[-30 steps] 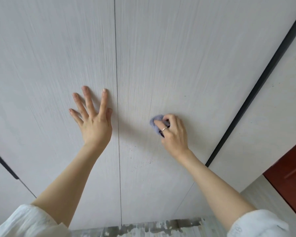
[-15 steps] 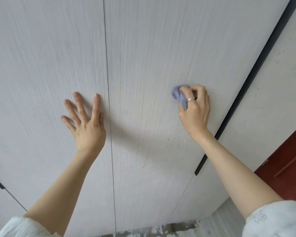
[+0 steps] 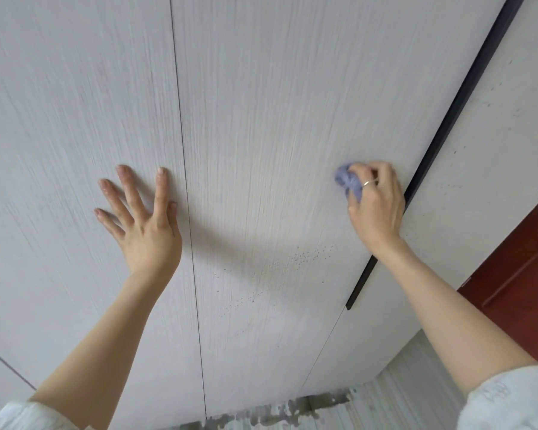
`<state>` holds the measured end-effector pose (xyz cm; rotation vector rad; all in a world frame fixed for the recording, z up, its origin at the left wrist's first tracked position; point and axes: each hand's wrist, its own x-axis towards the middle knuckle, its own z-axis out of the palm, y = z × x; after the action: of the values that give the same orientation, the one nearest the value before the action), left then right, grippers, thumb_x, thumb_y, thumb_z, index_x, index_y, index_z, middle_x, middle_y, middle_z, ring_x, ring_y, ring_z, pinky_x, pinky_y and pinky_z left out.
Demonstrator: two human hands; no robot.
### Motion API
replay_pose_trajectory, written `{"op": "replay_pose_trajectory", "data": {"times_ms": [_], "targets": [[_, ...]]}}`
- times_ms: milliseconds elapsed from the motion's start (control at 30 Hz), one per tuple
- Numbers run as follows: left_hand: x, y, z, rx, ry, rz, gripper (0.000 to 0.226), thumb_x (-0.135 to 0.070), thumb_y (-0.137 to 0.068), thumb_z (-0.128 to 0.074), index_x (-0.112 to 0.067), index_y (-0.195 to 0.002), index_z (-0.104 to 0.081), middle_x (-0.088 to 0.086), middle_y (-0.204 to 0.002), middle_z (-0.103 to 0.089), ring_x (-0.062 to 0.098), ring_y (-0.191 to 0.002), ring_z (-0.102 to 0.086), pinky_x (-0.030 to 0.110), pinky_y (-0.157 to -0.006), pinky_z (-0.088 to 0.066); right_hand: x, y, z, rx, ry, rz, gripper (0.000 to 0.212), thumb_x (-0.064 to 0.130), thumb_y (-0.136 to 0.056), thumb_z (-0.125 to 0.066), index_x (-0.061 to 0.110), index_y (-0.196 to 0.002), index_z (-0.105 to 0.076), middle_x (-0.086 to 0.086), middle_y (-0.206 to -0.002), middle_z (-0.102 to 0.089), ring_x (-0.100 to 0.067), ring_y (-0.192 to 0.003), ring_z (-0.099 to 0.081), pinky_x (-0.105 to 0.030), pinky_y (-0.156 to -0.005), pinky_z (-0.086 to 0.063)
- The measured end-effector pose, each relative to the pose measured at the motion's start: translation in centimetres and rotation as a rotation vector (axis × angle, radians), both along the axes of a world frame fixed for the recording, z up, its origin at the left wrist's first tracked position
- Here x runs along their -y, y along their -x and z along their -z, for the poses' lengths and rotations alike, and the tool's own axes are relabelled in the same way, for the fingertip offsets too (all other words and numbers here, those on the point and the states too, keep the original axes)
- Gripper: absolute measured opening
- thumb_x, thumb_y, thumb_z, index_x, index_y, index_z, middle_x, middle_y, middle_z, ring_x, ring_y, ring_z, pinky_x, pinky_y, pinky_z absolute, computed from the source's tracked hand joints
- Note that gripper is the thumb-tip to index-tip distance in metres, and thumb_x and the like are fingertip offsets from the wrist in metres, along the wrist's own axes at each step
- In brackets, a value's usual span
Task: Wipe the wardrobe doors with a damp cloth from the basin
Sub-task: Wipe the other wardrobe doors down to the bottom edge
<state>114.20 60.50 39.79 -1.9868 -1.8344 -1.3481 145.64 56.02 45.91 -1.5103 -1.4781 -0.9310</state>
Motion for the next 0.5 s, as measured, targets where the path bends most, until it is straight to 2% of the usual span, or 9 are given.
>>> {"op": "replay_pose_trajectory", "data": {"times_ms": [67,167,267,367,433,500], "targets": [[-0.1,0.1,0.2,-0.001,-0.015,-0.001,0.054,-0.021,-0.102,-0.035,-0.033,-0.15,-0.013,0.019,-0.156,0.007,0.048,-0.14,0.011,0.066,-0.107,0.006,-0.3,-0.3,-0.5,-0.086,-0.053,0.022,0.039,-0.008,-0.065,-0.069,0.008,-0.101,-0.064,-0.016,-0.096,-0.055,-0.032,-0.08,-0.056,-0.034,-0.059,-0.046],[-0.3,-0.1,0.4,-0.003,-0.03,0.0,0.054,-0.021,-0.102,-0.034,-0.034,-0.15,-0.013,0.021,-0.156,0.006,0.049,-0.139,0.011,0.066,-0.107,0.007,0.2,0.7,4.1,-0.093,0.028,0.013,0.041,-0.015,-0.061,-0.064,0.008,-0.094,-0.067,-0.017,-0.092,-0.056,-0.034,-0.076,-0.056,-0.034,-0.055,-0.044],[-0.5,-0.2,0.6,-0.004,-0.041,-0.013,0.053,-0.02,-0.102,-0.032,-0.032,-0.15,-0.012,0.023,-0.155,0.006,0.05,-0.139,0.01,0.066,-0.106,0.007,1.5,1.7,10.2,-0.163,0.234,0.028,0.032,-0.019,-0.06,-0.065,0.004,-0.082,-0.067,-0.016,-0.082,-0.053,-0.034,-0.069,-0.055,-0.032,-0.047,-0.044],[-0.8,0.0,0.8,0.003,-0.07,-0.014,0.052,-0.02,-0.102,-0.032,-0.03,-0.15,-0.014,0.025,-0.155,0.002,0.053,-0.138,0.007,0.067,-0.106,0.007,1.9,1.4,12.3,-0.237,0.479,0.083,0.027,-0.015,-0.068,-0.065,0.004,-0.087,-0.067,-0.015,-0.087,-0.054,-0.035,-0.077,-0.057,-0.03,-0.049,-0.04],[-0.8,0.1,1.1,0.006,-0.08,-0.007,0.051,-0.021,-0.103,-0.032,-0.03,-0.15,-0.015,0.026,-0.154,0.001,0.053,-0.138,0.006,0.067,-0.106,0.006,2.1,0.6,11.2,-0.205,0.469,0.098,0.03,-0.013,-0.065,-0.069,0.005,-0.089,-0.068,-0.015,-0.089,-0.057,-0.035,-0.079,-0.059,-0.03,-0.05,-0.039],[-0.9,0.0,1.3,0.0,-0.093,-0.012,0.05,-0.022,-0.103,-0.032,-0.03,-0.15,-0.016,0.027,-0.154,0.0,0.054,-0.137,0.005,0.067,-0.106,0.006,2.1,-0.5,8.5,-0.186,0.319,0.099,0.032,-0.013,-0.061,-0.073,0.004,-0.088,-0.068,-0.016,-0.09,-0.06,-0.036,-0.077,-0.061,-0.033,-0.051,-0.044]]}}
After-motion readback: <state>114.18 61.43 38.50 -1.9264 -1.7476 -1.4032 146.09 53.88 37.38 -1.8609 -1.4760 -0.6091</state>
